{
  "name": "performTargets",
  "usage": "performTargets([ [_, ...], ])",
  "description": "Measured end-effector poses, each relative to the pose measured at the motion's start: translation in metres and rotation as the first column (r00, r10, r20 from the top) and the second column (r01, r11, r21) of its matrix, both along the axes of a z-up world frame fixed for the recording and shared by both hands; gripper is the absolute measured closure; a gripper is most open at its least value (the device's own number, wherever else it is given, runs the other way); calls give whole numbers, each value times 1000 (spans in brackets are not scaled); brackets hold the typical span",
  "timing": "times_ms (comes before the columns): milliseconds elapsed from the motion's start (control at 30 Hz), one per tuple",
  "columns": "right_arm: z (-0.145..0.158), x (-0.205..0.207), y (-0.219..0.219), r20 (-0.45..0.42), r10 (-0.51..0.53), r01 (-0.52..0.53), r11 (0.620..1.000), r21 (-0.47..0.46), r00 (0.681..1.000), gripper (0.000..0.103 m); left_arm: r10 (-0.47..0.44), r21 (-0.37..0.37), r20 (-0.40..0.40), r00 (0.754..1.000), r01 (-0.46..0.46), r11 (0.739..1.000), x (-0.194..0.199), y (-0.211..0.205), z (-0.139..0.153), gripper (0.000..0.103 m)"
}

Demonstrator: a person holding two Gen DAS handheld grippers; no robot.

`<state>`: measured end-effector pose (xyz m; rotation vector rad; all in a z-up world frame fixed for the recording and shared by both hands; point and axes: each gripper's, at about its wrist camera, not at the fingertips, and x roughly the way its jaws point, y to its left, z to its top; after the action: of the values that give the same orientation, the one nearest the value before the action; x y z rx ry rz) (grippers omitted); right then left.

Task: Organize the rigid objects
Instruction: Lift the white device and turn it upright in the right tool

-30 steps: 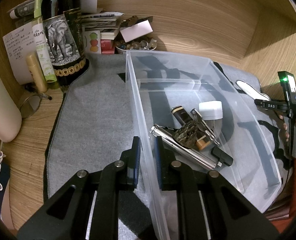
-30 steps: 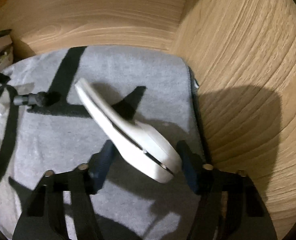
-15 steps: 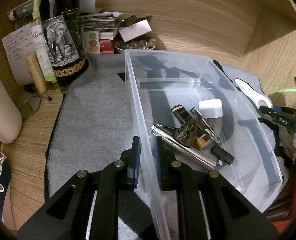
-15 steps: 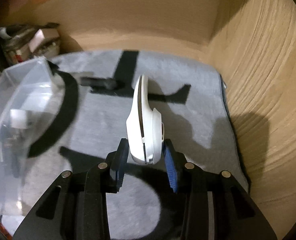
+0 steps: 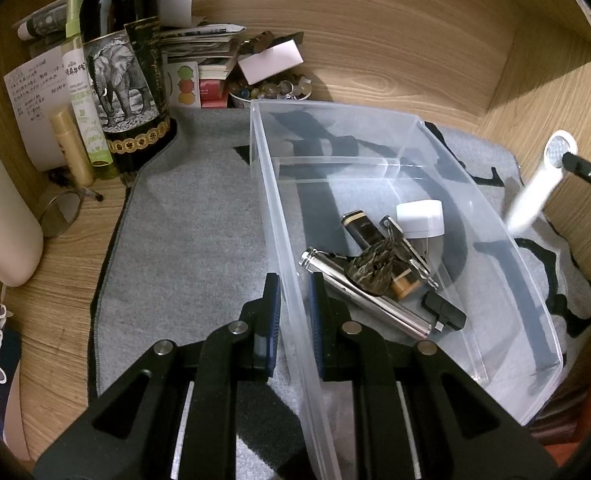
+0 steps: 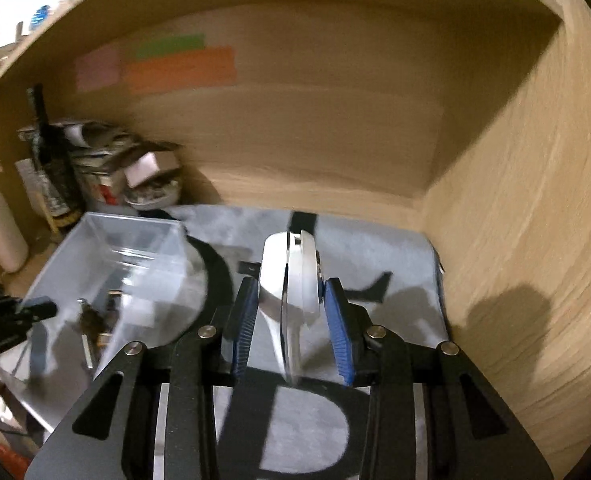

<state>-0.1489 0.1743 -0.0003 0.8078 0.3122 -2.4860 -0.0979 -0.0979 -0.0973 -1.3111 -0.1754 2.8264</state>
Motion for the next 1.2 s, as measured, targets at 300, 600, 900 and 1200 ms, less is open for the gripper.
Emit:
performTargets([
  [300,-37,-3,-32,83,71,-79,992,96,994,87,3,1,0,1000,-3,1000,0,0,0,89],
  [600,-74,-4,-39,206,90,-115,987,115,974,45,5,1,0,1000,-5,1000,0,0,0,89],
  [900,-118,-22,-61,317,100,-157,974,161,943,67,5,0,-1,1000,-5,1000,0,0,0,89],
  [1200,-63,-10,-52,162,101,-113,991,71,982,67,7,1,-1,1000,-7,1000,0,-1,0,89],
])
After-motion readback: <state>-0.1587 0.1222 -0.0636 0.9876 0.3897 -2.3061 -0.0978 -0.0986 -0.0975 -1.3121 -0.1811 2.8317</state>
